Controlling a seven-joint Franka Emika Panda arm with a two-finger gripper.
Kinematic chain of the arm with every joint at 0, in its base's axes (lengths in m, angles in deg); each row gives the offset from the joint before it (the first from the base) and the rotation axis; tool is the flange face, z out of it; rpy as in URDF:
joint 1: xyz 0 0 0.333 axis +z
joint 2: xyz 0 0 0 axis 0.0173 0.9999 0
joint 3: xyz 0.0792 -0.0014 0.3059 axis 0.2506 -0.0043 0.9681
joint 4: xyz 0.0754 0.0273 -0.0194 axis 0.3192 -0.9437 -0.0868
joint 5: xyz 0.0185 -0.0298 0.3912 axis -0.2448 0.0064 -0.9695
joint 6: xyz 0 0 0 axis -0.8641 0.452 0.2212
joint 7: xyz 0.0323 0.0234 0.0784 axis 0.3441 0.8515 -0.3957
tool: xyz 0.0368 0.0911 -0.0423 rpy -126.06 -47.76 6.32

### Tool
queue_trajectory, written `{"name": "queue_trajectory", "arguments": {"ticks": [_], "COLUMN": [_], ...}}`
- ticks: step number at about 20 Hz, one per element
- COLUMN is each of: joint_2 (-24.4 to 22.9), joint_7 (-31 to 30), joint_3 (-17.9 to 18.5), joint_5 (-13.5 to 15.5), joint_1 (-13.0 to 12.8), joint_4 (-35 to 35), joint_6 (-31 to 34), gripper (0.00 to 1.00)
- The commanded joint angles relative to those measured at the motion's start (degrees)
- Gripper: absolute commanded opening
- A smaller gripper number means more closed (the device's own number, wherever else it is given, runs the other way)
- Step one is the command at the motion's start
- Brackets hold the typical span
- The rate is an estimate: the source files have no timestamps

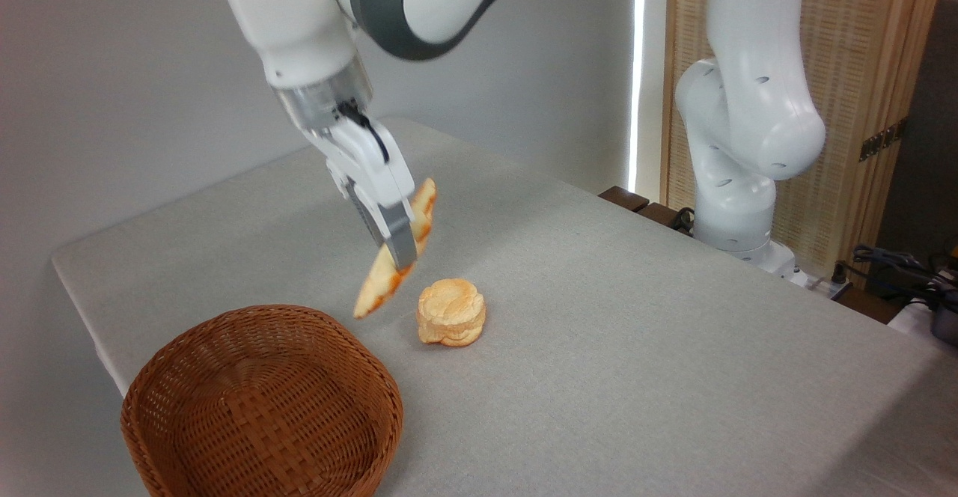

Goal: Put bread into the basket
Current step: 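Lift the braided roll off the bun and carry it over the basket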

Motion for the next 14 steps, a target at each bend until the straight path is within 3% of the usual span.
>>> {"name": "queue_trajectory", "arguments": {"ticks": [1,7,11,14], "joint_2": [-1.01,-0.05,2.06,3.2], "joint_7": [0.78,0.34,0.6,0.78], "joint_3": [0.5,0.85,1.03,1.03], "joint_5": [0.69,0.96,4.47,4.91], "joint_1": [0.1,0.19,0.71,0.89], "joint_4": [3.51,4.05,4.05,3.96], "joint_6": [0.73,-12.35,-20.53,-26.41], "gripper": [0.45,0.45,0.45,0.54]}}
